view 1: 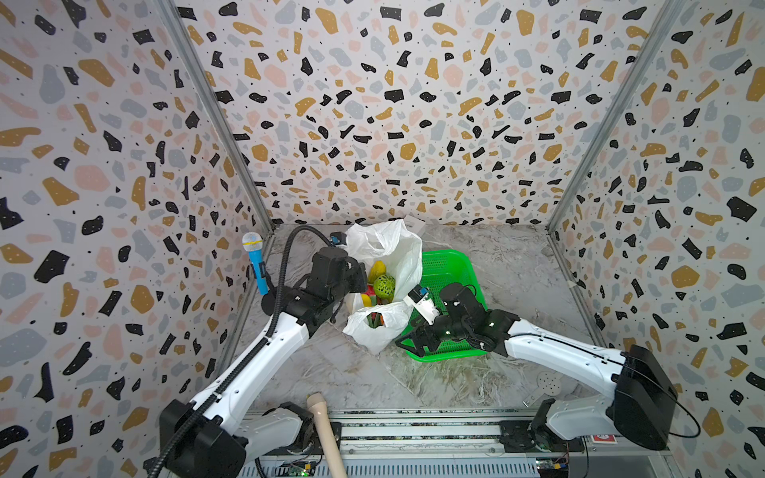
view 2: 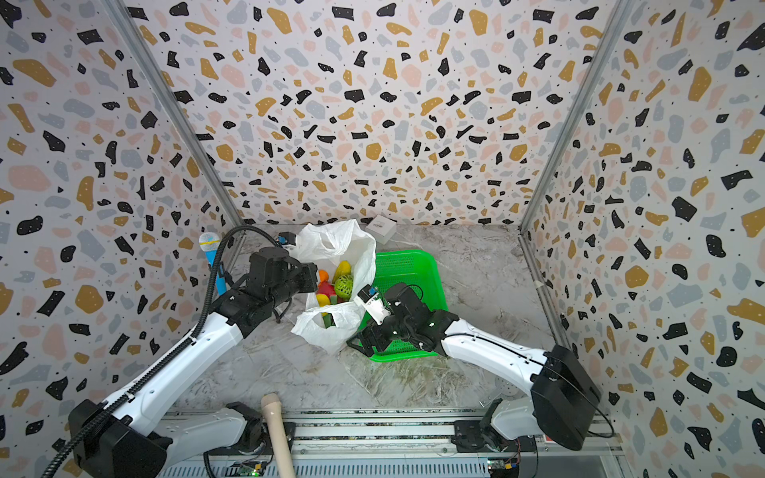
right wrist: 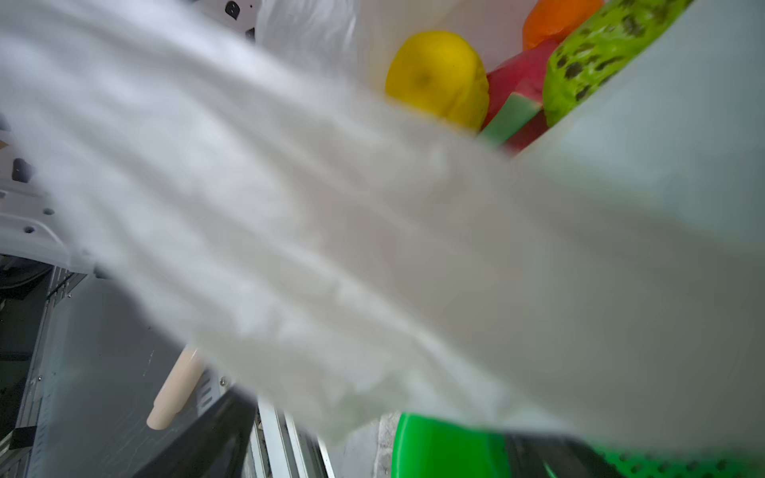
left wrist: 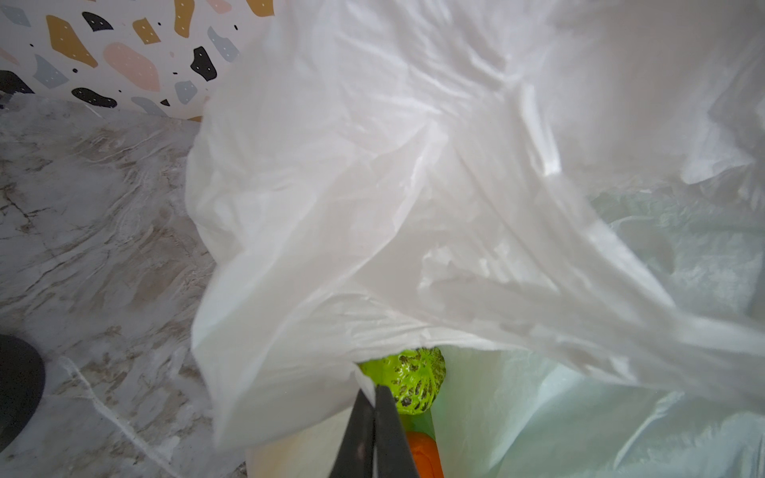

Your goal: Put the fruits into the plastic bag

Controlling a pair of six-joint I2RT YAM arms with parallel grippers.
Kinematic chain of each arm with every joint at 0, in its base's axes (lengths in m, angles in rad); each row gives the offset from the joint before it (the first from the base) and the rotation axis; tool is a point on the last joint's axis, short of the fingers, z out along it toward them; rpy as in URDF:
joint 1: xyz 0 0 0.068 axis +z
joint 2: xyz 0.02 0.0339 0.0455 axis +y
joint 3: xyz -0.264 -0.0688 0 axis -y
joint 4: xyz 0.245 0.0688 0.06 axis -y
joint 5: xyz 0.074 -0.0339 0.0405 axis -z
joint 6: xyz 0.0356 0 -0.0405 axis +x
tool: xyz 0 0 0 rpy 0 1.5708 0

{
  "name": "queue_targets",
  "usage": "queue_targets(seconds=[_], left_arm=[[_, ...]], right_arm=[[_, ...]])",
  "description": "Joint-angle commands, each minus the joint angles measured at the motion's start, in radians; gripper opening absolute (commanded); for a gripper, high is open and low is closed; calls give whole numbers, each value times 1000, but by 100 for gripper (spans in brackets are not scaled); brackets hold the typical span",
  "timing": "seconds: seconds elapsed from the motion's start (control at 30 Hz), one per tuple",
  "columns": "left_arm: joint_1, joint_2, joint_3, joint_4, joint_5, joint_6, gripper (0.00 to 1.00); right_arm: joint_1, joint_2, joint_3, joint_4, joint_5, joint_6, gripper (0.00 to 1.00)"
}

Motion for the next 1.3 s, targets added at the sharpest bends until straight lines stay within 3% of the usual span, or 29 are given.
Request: queue_targets(seconds=[0.0,0.13,0.27,0.37,0.47,0.53,0.77,0.97,1.1,1.27], left_arm=[[5,-19,-1,26,-6,11,0],[5,-25,-6,26,-3,10,0],[4,-28,-9,25,-4,11,0],[4,-31,-8,24,-2,12,0],[5,-33,4,16,-11,16,0],[5,-32,20,0,-20,21,0],[24,-17,160,-84,-82,48,0],[34,28,310,-119,-124,85,0],[34,72,330,-96,-109,92,0],[35,84,226,-8,-70,73,0]], right_arm=[[14,9,73,88,-14,-18,91],[15,38,78,147,-2,12,86],[15,60,91,196,-19,25,71],[15,70,100,217,-27,28,42],[15,67,112,211,-31,22,2],[15,44,113,211,-38,18,0],[5,-34,218,169,-248,-2,0],[-8,-44,312,177,-332,24,0],[-36,-38,309,248,-316,71,0],[-83,15,274,230,-198,88,0]])
